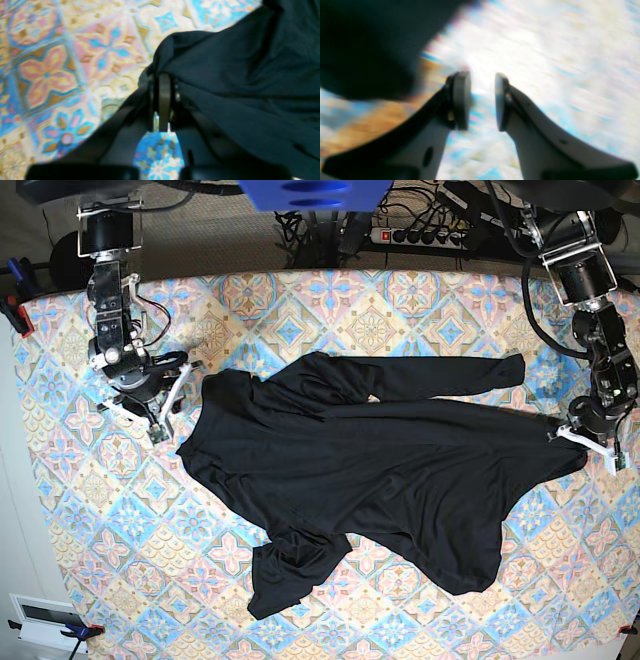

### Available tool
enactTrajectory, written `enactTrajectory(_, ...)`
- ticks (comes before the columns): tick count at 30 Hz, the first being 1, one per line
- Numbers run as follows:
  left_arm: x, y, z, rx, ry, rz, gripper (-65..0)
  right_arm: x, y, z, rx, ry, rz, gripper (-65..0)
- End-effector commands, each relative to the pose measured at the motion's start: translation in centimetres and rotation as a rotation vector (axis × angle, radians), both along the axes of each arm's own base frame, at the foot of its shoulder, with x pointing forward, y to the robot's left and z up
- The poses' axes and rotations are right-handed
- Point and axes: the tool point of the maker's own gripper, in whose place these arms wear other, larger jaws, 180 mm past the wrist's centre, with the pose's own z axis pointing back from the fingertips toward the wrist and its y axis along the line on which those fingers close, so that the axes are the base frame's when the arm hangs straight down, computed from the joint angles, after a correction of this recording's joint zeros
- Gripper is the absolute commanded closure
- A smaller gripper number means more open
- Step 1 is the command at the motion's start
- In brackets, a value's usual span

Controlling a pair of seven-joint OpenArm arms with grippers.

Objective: Layout the t-shirt on the table in an organized manner, then fold the t-shirt properly
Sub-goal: 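Regrasp the shirt shoulder with the right gripper, holding the sleeve with left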

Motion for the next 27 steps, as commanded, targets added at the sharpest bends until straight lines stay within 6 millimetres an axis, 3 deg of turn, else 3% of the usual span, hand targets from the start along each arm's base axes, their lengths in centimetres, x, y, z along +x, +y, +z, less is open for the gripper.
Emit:
enactTrajectory(1,0.8,1.1,2.0,0.031,-0.051,0.009,-0.3,0.7,-0.4,1.3,0.031,-0.029,-0.011,-18.8)
enactTrajectory(11,0.0,1.3,-0.3,-0.011,-0.001,0.033,-0.4,0.7,2.1,3.6,0.445,-0.055,-0.082,-19.1)
enactTrajectory(17,0.0,0.2,-1.1,-0.038,0.004,0.030,-0.4,-1.6,0.9,2.6,0.526,-0.023,-0.159,-19.1)
enactTrajectory(22,0.0,-0.6,-1.7,-0.057,0.006,0.027,-0.5,-2.2,1.1,2.7,0.585,-0.015,-0.175,-19.6)
enactTrajectory(27,0.0,-1.0,-1.9,-0.066,0.006,0.026,-0.5,-2.4,1.4,2.5,0.590,-0.007,-0.169,-25.7)
